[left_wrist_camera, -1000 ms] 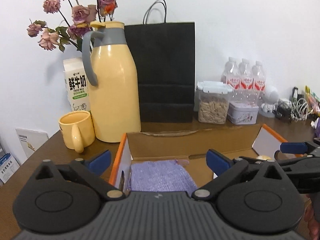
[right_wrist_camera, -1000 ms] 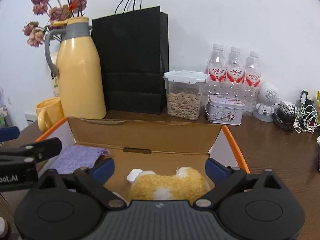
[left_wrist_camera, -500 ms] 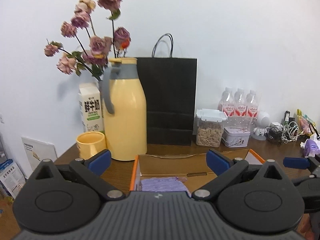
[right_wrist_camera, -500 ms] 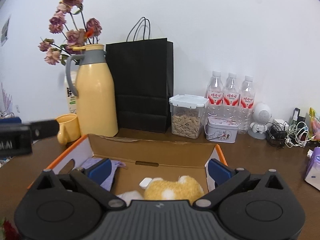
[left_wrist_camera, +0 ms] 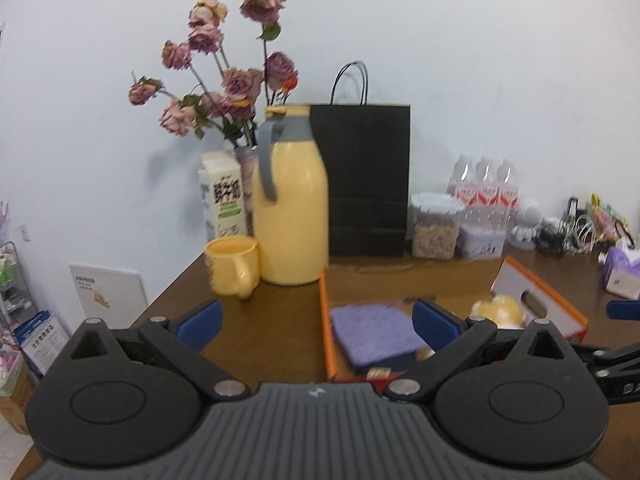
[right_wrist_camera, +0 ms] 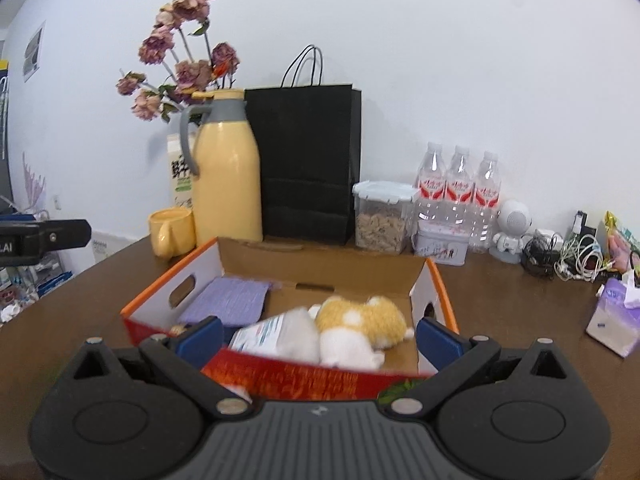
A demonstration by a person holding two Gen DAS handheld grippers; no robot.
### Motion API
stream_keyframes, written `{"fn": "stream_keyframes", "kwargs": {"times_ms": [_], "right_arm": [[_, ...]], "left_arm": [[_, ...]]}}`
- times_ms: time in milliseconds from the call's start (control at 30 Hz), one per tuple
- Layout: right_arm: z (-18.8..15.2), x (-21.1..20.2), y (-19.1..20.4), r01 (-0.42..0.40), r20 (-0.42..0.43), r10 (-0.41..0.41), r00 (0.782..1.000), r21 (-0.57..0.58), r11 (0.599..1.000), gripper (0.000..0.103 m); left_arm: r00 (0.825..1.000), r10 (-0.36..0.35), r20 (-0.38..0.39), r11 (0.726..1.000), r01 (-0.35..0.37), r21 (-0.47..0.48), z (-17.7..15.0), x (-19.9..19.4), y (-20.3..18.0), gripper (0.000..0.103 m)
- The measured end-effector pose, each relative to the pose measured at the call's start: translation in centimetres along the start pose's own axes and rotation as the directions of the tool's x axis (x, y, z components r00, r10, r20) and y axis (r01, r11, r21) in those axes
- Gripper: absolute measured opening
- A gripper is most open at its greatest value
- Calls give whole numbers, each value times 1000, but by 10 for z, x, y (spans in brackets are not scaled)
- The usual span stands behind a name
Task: Organize objects
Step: 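Grasp the red rose with the left tool while the right tool grasps a white lid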
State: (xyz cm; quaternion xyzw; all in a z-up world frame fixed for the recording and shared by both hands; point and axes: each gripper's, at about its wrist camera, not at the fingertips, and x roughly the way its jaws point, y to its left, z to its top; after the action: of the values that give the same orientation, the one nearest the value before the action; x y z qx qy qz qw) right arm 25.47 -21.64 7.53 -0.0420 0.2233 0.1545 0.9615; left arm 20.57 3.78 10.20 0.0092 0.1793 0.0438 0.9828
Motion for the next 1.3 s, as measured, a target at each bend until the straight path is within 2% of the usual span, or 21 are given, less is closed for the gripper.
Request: {"fn": "stream_keyframes", "kwargs": {"times_ms": [267, 500, 833, 1033, 1100, 1200, 1233, 1267, 1300], "right_arm": [[-40, -11, 4, -17, -97, 16, 995, -12, 1000, 103], [-76, -16, 4, -43, -186, 37, 982, -29, 999, 103], [-100, -17, 17, -127, -235, 113, 965, -46, 991, 103], [-102, -7, 26, -142, -248, 126, 961, -51, 989, 93], [-103, -5, 28, -152, -250, 135, 959, -51, 987, 89], [-103, -3, 31, -165, -247, 148, 958, -49, 985, 78], [-104, -2, 32, -169, -245, 153, 957, -47, 985, 75], [-103, -2, 33, -170, -240, 154, 959, -47, 984, 70], [-103, -3, 34, -173, -236, 157, 959, -46, 984, 68]], "left_arm": [[992, 15, -123, 1000, -12, 20, -40, 0, 22, 103], [966, -25, -256, 1000, 28, 10, -84, 7, 35, 103], [955, -40, -292, 999, 34, -25, -104, 25, 36, 103], [955, -44, -295, 998, 27, -59, -107, 31, 40, 102], [957, -59, -286, 997, 40, -73, -107, 30, 42, 95], [955, -91, -281, 994, 71, -82, -107, 30, 42, 75], [954, -103, -282, 993, 83, -82, -108, 29, 42, 61], [953, -108, -284, 993, 88, -81, -108, 29, 41, 53], [952, -109, -286, 993, 90, -79, -108, 29, 41, 51]]}}
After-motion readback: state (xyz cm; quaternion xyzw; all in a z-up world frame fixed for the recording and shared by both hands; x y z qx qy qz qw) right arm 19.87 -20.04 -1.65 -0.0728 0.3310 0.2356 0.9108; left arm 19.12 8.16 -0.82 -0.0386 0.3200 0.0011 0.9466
